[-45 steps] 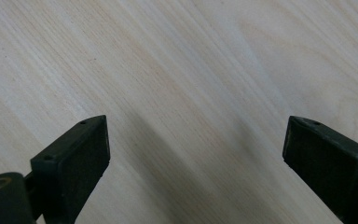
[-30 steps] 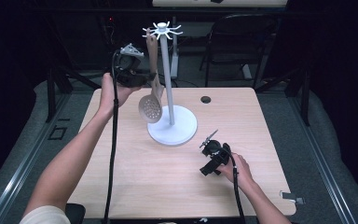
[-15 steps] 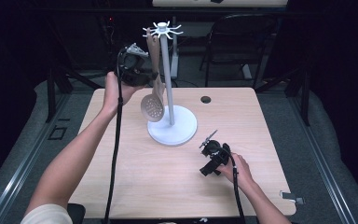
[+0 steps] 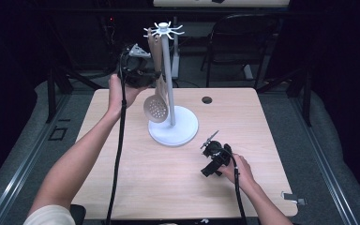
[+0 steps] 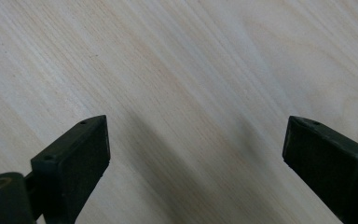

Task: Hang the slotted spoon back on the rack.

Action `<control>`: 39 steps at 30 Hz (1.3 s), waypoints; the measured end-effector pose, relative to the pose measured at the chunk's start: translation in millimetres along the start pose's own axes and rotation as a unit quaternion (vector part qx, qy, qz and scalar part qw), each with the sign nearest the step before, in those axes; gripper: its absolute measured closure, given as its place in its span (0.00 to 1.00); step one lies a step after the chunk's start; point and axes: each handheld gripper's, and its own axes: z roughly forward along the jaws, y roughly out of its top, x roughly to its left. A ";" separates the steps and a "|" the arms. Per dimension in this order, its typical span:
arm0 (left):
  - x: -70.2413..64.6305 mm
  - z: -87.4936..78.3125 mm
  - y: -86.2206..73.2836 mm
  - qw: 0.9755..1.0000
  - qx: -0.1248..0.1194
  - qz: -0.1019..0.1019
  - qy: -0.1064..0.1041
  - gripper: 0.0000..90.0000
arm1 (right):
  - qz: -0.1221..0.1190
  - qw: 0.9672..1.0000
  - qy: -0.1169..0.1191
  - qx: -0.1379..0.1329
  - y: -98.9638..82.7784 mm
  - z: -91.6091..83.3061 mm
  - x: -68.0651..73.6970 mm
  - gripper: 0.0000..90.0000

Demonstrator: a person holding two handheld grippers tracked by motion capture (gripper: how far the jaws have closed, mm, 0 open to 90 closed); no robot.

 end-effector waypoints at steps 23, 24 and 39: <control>-4.9 -6.7 -14.8 1.000 0.012 0.016 -0.010 0.47 | -0.003 1.000 0.000 -0.005 0.0 -1.6 -0.5 0.08; -5.1 -7.5 -17.1 1.000 0.013 0.016 -0.011 0.44 | -0.003 1.000 -0.001 -0.005 0.0 -1.8 -0.5 0.08; -7.2 -14.3 -70.4 0.998 0.060 0.009 0.002 0.17 | 0.001 1.000 -0.003 -0.007 -0.3 -2.6 -0.8 0.08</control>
